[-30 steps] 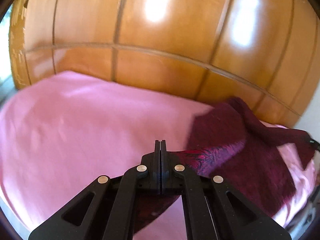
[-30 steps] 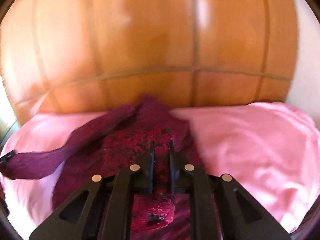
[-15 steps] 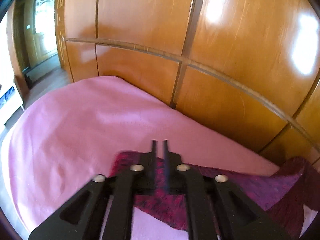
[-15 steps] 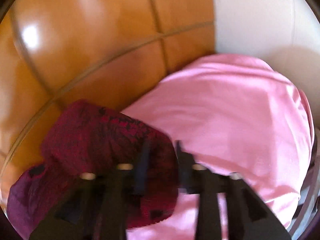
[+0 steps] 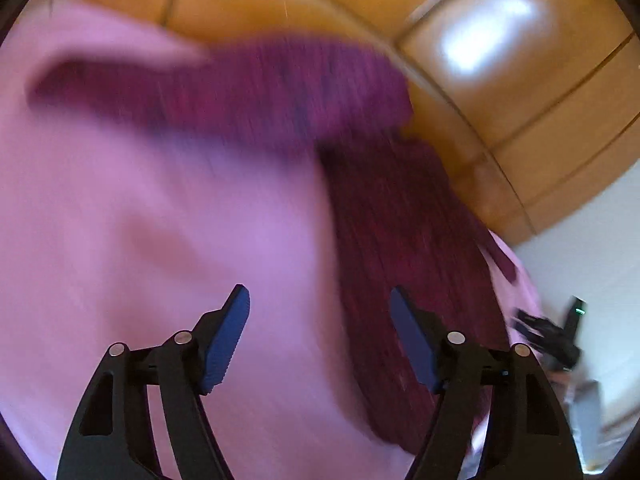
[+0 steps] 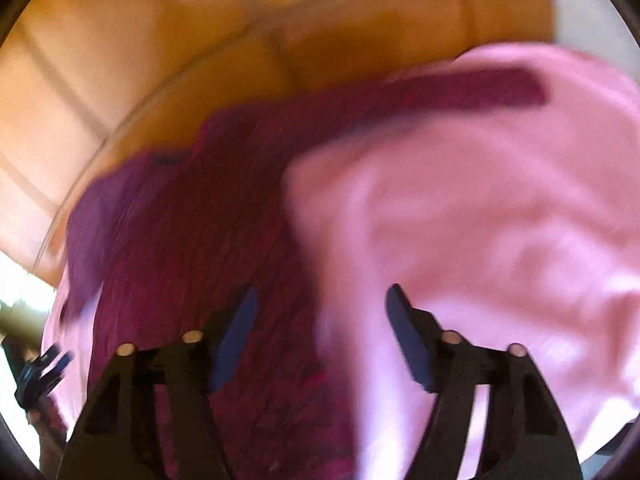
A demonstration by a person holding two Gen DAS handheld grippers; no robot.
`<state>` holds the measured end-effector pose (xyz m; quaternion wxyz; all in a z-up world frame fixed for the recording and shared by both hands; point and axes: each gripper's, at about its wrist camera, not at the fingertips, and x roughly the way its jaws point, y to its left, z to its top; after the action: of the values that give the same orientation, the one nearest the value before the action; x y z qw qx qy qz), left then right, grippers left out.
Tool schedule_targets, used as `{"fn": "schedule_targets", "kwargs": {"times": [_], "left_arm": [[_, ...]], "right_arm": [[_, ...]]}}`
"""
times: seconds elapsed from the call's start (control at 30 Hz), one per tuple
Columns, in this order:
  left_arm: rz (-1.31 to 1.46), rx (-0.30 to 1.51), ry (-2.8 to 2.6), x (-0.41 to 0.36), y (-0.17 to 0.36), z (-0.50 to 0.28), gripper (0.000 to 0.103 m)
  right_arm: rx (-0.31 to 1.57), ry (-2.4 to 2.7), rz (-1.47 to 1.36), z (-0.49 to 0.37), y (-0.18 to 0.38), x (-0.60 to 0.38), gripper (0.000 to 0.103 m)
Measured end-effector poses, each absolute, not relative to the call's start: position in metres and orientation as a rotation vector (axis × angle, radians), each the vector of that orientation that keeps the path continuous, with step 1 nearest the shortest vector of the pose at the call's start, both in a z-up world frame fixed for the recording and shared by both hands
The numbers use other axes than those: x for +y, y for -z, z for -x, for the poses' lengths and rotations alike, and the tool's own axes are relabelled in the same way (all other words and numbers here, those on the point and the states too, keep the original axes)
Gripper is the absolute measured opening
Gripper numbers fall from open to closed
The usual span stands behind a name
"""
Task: Fold small clothes
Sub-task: 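Lift the top with both grippers and spread it flat on the sheet, then release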
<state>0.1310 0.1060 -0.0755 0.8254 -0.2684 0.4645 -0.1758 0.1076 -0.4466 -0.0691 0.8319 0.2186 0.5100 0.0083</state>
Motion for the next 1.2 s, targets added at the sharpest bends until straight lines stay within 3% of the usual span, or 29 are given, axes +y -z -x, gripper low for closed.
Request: {"fn": "schedule_targets", "kwargs": {"times": [0.07, 0.13, 0.2, 0.23, 0.33, 0.57, 0.7, 0.93, 1.03, 1.13, 1.2], "left_arm": [[0.637, 1.015, 0.422, 0.095, 0.09, -0.121, 0.071], [0.743, 1.027, 0.452, 0.086, 0.105, -0.115, 0.071], [0.751, 1.014, 0.478, 0.076, 0.105, -0.118, 0.051], [0.742, 1.027, 0.497, 0.069, 0.105, -0.118, 0.027], [0.666, 1.008, 0.499, 0.051, 0.088, -0.121, 0.015], [0.558, 0.913, 0.523, 0.076, 0.004, -0.116, 0.012], [0.495, 0.913, 0.52, 0.1, -0.018, -0.088, 0.011], [0.413, 1.114, 0.44, 0.091, 0.063, -0.036, 0.011], [0.47, 1.136, 0.405, 0.094, 0.084, -0.03, 0.012], [0.535, 1.122, 0.379, 0.103, 0.088, -0.03, 0.016], [0.552, 1.12, 0.399, 0.106, 0.084, -0.028, 0.026]], "right_arm": [[1.139, -0.035, -0.447, -0.102, 0.086, -0.437, 0.054], [1.149, -0.042, -0.45, -0.098, 0.095, -0.436, 0.044], [1.143, -0.057, -0.448, -0.09, 0.091, -0.432, 0.027], [1.139, -0.058, -0.432, -0.088, 0.086, -0.431, 0.025], [1.125, -0.056, -0.332, -0.088, 0.061, -0.421, 0.017], [0.955, -0.165, -0.21, -0.064, -0.021, -0.389, 0.014], [0.959, -0.214, -0.184, -0.034, -0.025, -0.381, 0.014], [1.183, -0.139, -0.193, 0.021, 0.059, -0.386, 0.013], [1.196, -0.122, -0.242, 0.035, 0.067, -0.391, 0.012], [1.208, -0.118, -0.194, 0.028, 0.066, -0.389, 0.013], [1.212, -0.114, -0.133, 0.017, 0.06, -0.38, 0.017]]}}
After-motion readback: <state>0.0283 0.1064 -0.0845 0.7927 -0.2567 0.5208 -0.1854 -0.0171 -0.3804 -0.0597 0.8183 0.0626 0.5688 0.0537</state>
